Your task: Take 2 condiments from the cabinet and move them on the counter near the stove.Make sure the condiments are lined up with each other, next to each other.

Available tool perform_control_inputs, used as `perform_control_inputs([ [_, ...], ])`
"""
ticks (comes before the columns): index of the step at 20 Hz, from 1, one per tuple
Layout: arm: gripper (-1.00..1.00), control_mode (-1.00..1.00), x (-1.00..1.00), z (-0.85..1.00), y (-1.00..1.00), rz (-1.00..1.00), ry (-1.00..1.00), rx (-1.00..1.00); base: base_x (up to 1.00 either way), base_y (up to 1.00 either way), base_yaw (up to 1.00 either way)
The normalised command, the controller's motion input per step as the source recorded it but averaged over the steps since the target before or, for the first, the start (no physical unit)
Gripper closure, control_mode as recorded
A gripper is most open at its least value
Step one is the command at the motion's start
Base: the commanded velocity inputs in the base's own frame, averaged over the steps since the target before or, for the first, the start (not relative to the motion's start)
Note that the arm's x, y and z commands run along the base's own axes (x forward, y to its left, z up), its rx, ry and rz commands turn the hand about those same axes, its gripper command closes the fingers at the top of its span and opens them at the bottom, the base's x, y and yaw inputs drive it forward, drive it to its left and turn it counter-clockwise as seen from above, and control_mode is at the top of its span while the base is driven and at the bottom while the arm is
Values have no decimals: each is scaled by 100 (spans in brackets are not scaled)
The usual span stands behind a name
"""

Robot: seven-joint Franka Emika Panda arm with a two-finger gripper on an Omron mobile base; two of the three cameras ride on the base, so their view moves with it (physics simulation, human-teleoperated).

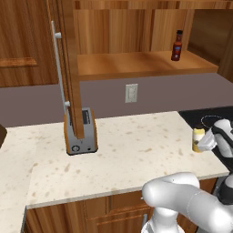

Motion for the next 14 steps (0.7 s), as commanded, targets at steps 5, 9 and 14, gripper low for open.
perform_control_inputs([
  [5, 100, -100, 4, -12, 0, 0, 0, 0, 0, 0, 0],
  [9, 100, -100, 3, -14, 0, 0, 0, 0, 0, 0, 0],
  [14, 100, -100, 0, -12, 0, 0, 0, 0, 0, 0, 0],
])
